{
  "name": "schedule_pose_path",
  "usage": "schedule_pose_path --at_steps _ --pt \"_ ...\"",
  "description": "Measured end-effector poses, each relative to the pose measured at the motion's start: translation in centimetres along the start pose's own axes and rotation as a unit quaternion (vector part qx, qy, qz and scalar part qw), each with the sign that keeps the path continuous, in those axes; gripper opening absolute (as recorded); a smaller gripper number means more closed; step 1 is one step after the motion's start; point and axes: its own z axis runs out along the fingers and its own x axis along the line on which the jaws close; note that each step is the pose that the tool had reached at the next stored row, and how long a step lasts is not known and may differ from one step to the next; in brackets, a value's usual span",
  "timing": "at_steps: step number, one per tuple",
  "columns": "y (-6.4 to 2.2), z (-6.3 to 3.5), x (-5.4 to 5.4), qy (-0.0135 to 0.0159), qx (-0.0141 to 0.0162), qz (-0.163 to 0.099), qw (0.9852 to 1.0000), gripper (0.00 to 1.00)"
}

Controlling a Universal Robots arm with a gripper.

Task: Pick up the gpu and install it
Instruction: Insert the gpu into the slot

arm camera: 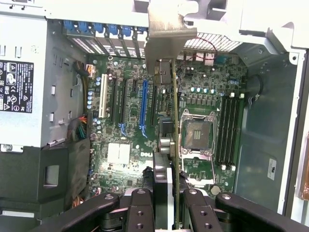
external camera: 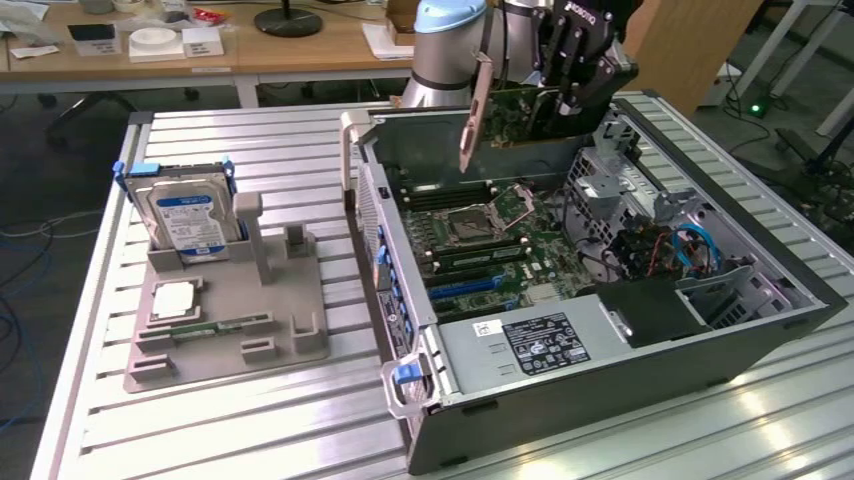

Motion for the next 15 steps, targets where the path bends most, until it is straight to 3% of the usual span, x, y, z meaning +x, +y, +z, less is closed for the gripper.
schedule_pose_path --at_steps 15 --pt "0.08 0.43 0.01 -0.0011 0.0001 0.0 1.0 0.28"
